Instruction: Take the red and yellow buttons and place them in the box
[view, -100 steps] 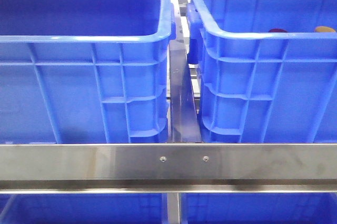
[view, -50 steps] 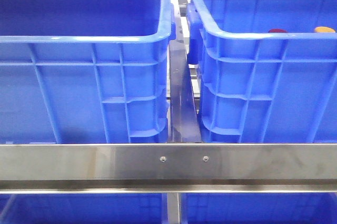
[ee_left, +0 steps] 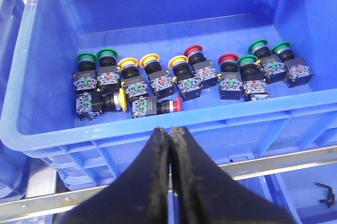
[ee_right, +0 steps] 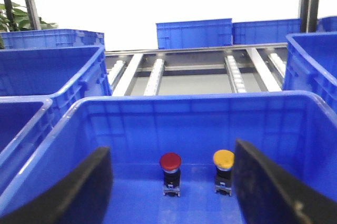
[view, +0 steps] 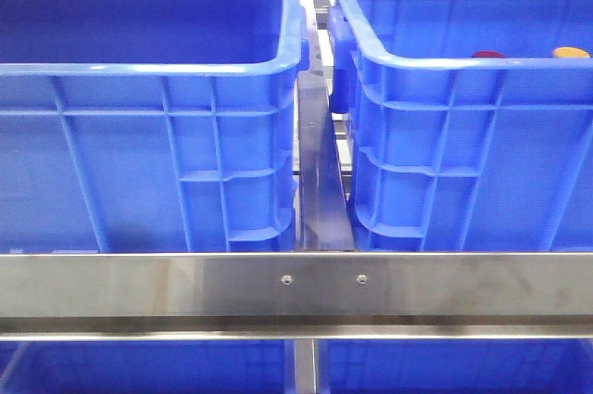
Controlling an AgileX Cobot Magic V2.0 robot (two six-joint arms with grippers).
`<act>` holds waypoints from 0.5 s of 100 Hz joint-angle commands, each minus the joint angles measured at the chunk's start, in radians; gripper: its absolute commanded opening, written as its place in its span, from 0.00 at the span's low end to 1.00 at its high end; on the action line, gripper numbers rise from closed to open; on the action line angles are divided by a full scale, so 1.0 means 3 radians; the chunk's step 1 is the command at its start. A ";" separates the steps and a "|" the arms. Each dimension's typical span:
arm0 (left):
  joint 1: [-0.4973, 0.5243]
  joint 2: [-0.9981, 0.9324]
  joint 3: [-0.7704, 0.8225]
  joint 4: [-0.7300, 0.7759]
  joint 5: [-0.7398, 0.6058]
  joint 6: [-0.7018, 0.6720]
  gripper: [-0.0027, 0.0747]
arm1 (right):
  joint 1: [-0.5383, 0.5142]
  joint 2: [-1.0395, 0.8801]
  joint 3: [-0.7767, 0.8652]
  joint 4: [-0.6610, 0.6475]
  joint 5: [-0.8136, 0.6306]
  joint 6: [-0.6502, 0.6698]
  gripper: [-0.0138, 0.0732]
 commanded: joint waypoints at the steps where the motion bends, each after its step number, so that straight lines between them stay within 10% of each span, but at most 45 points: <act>1: -0.0024 0.0027 -0.0086 0.0009 -0.0221 -0.0007 0.01 | -0.0022 -0.0056 -0.0070 0.0186 0.0186 -0.0034 0.59; 28: -0.0024 0.0027 -0.0086 0.0009 -0.0221 -0.0007 0.01 | -0.0022 -0.0065 -0.0070 0.0190 0.0276 -0.0034 0.07; 50: -0.0024 0.0027 -0.0086 0.0009 -0.0221 -0.0007 0.01 | -0.0022 -0.0065 -0.0070 0.0190 0.0280 -0.0034 0.08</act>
